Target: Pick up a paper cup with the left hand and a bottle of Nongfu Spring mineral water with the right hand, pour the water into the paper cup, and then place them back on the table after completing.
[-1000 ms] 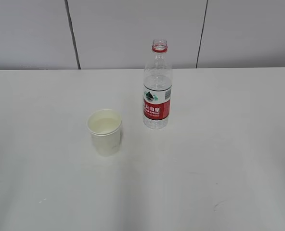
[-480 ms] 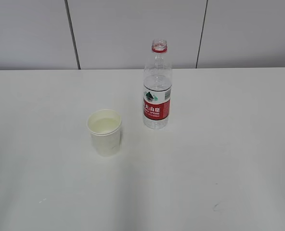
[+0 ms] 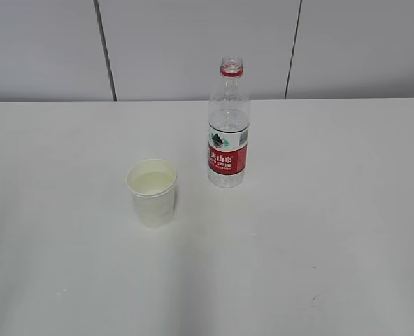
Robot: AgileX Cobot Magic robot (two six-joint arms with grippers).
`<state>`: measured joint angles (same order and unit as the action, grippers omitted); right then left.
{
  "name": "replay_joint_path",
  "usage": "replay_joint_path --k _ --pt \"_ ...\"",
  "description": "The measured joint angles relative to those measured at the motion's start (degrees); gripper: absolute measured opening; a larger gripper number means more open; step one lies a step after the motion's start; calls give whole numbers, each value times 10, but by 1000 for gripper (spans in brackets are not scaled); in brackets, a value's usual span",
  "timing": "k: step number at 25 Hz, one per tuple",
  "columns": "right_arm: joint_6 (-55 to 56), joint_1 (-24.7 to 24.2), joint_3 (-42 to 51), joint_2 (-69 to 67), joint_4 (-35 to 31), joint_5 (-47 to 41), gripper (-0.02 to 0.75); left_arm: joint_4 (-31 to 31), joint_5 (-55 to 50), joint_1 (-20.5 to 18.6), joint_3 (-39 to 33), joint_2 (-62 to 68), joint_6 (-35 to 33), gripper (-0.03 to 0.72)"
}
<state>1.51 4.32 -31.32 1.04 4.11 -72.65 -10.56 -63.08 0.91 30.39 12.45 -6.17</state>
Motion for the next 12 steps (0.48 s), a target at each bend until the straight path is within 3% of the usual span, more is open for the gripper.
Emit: replay_joint_path --k 12 --pt "-76 0 26 0 -45 58 591 0 0 0 0 0 0 437"
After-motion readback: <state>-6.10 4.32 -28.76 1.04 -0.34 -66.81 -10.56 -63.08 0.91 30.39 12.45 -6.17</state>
